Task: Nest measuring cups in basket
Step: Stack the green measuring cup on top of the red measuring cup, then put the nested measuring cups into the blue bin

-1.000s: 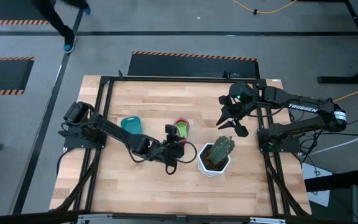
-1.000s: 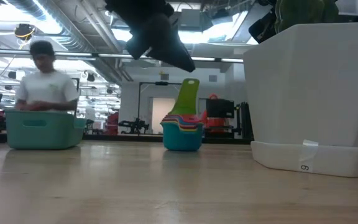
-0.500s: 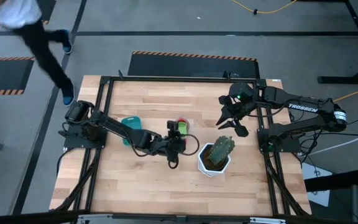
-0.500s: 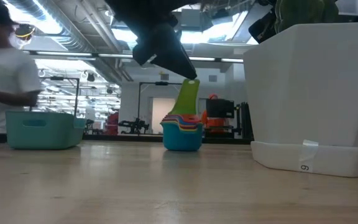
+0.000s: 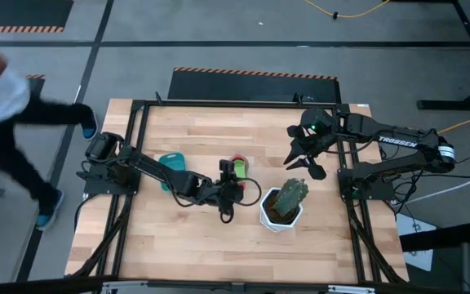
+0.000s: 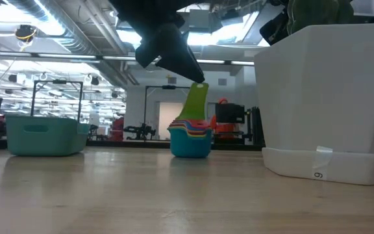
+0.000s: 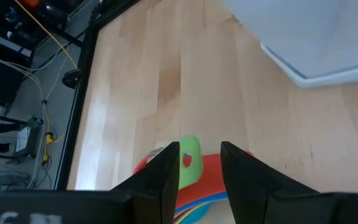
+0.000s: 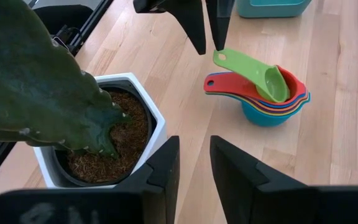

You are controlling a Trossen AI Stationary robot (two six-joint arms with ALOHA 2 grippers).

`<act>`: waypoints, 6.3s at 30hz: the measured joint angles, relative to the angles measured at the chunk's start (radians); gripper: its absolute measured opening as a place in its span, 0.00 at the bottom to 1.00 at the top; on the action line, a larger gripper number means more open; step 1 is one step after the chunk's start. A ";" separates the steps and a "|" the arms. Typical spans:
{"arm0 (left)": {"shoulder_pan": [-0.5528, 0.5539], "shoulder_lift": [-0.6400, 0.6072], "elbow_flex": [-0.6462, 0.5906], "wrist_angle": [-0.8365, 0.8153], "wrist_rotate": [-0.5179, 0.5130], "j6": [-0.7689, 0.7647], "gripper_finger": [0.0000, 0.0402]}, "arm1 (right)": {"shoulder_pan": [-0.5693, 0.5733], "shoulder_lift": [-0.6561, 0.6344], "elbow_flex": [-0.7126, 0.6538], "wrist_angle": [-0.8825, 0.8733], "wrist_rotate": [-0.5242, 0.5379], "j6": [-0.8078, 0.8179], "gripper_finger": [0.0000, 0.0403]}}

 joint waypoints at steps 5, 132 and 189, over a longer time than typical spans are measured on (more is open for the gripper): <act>0.002 0.000 0.000 -0.032 -0.005 0.001 0.27 | 0.000 0.000 0.000 0.000 0.000 0.000 0.23; -0.072 0.063 0.000 0.044 -0.419 0.226 0.08 | 0.000 0.000 -0.001 0.018 0.000 0.035 0.23; -0.047 -0.475 -0.001 -0.329 0.224 -0.409 0.26 | 0.000 0.001 -0.002 0.026 0.000 0.041 0.23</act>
